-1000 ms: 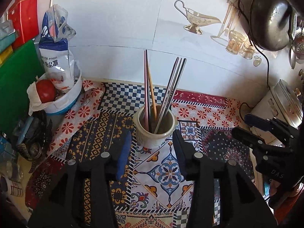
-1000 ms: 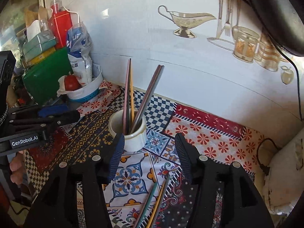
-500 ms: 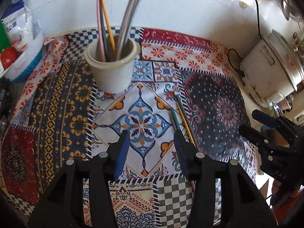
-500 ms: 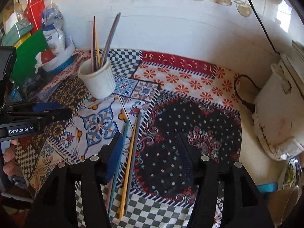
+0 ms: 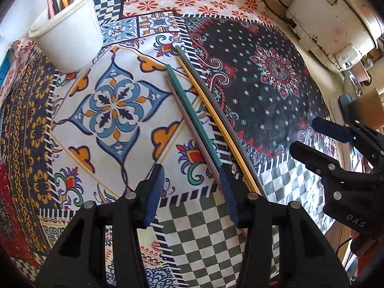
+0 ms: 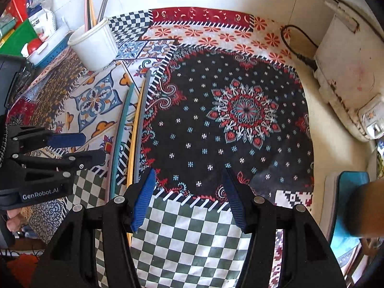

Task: Organize utensils
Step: 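Move both tools back down to the loose sticks on the cloth, then grasp a dark grey stick with the right tool while the left tool grasps a brown stick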

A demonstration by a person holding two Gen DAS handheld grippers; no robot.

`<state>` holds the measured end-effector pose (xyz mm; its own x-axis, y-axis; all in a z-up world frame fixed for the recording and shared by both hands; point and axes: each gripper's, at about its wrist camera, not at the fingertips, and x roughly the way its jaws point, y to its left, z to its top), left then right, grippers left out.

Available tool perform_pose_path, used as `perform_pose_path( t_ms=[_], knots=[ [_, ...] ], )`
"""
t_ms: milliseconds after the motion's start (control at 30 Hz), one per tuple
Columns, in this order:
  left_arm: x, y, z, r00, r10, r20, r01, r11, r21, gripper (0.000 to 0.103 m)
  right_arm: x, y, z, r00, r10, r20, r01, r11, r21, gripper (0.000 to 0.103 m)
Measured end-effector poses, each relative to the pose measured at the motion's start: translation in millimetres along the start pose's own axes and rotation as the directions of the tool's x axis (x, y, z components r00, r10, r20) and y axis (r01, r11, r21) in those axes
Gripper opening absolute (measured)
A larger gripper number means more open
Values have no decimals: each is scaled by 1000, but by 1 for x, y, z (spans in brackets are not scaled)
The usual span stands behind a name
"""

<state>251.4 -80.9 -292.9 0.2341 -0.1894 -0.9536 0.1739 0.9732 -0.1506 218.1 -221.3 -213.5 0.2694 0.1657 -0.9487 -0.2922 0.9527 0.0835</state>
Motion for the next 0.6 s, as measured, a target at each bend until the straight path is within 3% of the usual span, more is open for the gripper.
perform_pose_path(
  t_ms=[100, 233, 400, 467, 600],
  knots=[
    [6, -2, -4, 1000, -6, -13, 6, 1000, 0, 47, 4, 3, -5, 1000, 10, 1, -10, 1000, -5, 54],
    [7, -6, -7, 999, 32, 29, -33, 999, 37, 44, 12, 7, -8, 999, 42, 7, -42, 999, 0, 53],
    [6, -4, -7, 997, 37, 61, -39, 999, 32, 36, 24, 11, -8, 995, 101, -21, -102, 995, -9, 34],
    [5, 1, -8, 996, 52, 65, -54, 998, 29, 26, 28, 14, -8, 993, 118, -31, -119, 993, -17, 32],
    [3, 11, -5, 999, 15, 52, -15, 1000, 9, 25, 32, 23, -5, 989, 145, -43, -147, 988, -55, 29]
  ],
)
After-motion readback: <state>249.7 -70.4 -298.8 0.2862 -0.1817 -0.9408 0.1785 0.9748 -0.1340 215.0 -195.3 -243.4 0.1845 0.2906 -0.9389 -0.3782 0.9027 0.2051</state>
